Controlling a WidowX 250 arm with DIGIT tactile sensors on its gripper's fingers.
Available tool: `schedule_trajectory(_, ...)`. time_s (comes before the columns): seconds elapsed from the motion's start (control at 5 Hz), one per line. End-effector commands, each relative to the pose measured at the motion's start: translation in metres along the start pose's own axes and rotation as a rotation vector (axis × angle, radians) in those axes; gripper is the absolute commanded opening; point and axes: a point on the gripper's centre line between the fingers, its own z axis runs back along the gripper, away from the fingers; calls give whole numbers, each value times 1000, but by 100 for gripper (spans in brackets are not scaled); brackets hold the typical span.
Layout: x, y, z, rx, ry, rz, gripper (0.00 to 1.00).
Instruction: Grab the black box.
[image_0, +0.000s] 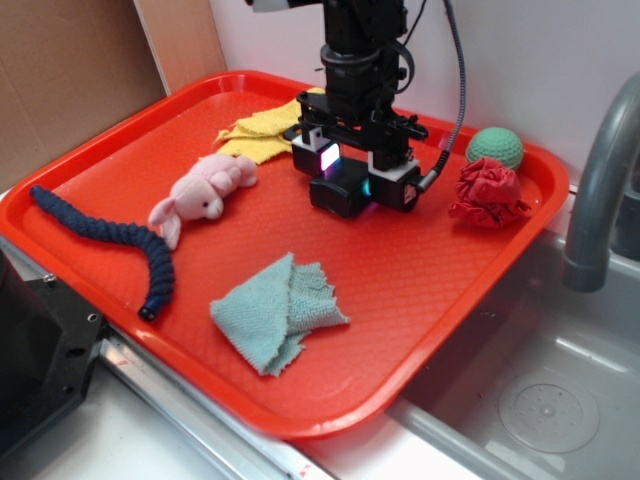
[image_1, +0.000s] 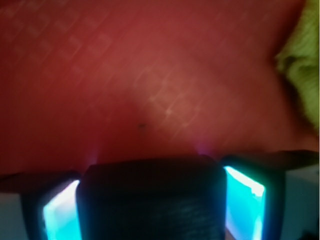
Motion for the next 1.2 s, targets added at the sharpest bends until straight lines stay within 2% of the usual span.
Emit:
schedule_trajectory(0.0,-20,-4,20,-23,43,-17,0)
schedule_trajectory(0.2,-32,5,69,-74,-36,-33,0)
schedule_trajectory(0.4,-53,21,116,-116,-221,-92,0)
schedule_trajectory(0.6,-64,32,163,-106,-328,-103,0)
schedule_trajectory(0.8,-63,33,192,-112,-323,-98,0)
schedule_trajectory(1.0,-53,26,181,-95,-270,-85,0)
